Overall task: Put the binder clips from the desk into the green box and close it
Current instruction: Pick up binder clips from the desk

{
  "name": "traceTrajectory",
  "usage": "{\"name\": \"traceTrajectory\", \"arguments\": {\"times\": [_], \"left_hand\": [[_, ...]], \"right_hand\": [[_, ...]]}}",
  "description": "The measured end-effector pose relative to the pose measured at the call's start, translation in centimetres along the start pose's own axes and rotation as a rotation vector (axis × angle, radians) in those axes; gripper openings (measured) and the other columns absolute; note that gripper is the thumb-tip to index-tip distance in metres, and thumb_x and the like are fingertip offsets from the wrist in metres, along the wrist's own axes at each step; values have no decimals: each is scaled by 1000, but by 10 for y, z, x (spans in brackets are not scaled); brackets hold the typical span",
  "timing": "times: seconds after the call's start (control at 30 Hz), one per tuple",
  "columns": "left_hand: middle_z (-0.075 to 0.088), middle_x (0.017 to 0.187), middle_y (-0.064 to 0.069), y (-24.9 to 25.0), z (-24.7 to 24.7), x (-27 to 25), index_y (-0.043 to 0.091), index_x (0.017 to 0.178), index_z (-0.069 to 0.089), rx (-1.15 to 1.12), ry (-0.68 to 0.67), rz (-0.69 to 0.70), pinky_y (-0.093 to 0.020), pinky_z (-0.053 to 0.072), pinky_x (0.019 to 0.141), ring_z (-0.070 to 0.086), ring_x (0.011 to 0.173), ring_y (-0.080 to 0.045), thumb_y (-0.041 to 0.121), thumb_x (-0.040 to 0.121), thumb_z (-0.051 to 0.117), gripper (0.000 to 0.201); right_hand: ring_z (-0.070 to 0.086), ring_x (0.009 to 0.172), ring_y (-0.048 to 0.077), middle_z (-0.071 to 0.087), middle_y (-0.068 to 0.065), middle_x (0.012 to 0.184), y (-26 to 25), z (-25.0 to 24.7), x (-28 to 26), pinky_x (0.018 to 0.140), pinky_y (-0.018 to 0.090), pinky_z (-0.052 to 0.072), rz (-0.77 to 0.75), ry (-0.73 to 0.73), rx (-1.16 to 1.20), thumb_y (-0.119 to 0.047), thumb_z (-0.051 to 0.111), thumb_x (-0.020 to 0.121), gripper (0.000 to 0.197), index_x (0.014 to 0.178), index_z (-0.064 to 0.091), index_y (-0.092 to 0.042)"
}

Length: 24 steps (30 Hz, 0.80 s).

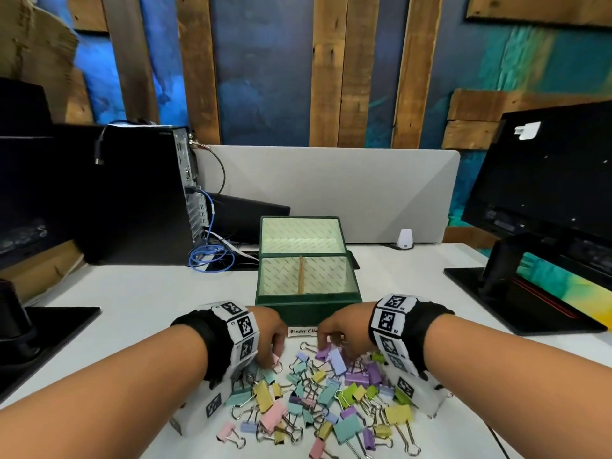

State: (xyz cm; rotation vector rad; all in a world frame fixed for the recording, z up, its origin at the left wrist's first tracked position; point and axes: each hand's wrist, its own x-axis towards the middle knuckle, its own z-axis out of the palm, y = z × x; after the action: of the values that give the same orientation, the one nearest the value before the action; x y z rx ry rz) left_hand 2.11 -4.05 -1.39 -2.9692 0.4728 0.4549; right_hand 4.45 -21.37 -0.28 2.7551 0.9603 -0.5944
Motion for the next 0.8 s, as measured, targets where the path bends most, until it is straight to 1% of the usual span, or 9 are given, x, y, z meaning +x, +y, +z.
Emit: {"name": "traceTrajectory", "arguments": {"times": [0.07,0.13,0.27,0.33,0.4,0.5,0.63,0.73,0.8], "left_hand": [[63,90,3,-1,-2,-2,27,64,50,0,32,-13,-15,35,56,51,81,-11,19,77,66,22],[56,78,9,0,-3,-4,26,61,45,-7,49,-23,-16,35,56,51,79,-13,16,77,64,27],[56,84,9,3,0,-6,28,74,52,-35,32,-22,-20,41,64,51,78,-13,19,76,67,18],[56,86,9,1,0,-5,29,82,54,-63,22,-10,-20,40,62,50,78,-12,20,74,68,18],[54,78,12,-2,-1,-4,31,85,57,-117,22,-8,-19,39,58,51,74,-10,20,72,72,23],[49,69,14,-5,-4,-2,30,96,64,-186,17,-6,-15,38,52,48,61,-2,20,73,74,27],[50,70,15,-11,-8,0,29,104,68,-198,27,34,-11,38,53,44,58,2,23,78,70,26],[57,75,18,-18,-11,1,29,100,69,-254,69,47,-12,41,62,49,65,3,24,80,68,20],[58,74,18,-21,-13,-1,27,99,69,-309,87,59,-13,40,62,49,65,5,26,81,68,18]], "right_hand": [[54,90,19,61,4,118,0,-1,-1,70,26,40,-21,-8,-18,-17,72,78,49,123,55,-28],[54,94,21,59,3,116,-1,0,-1,73,26,39,-32,7,-35,-19,71,79,45,121,56,-24],[53,90,23,59,5,108,-2,3,5,67,26,38,-36,20,-45,-18,71,79,26,101,58,-17],[49,82,19,55,1,95,-2,3,9,56,24,36,-47,32,-39,-14,69,79,19,88,53,-18],[49,77,17,54,-2,88,-1,2,11,53,22,35,-59,48,-39,-11,68,78,21,83,50,-20],[50,74,17,52,-8,78,1,4,18,56,24,39,-57,55,5,-9,69,75,27,89,50,-21],[61,84,22,62,1,96,0,6,22,70,32,52,-53,-7,13,-13,70,75,37,106,51,-25],[55,73,12,61,-7,90,4,0,18,61,21,45,-64,-35,73,-11,62,82,23,100,59,-24],[52,69,5,57,-15,77,6,-3,14,64,19,44,-42,-33,96,-14,62,84,14,90,63,-27]]}}
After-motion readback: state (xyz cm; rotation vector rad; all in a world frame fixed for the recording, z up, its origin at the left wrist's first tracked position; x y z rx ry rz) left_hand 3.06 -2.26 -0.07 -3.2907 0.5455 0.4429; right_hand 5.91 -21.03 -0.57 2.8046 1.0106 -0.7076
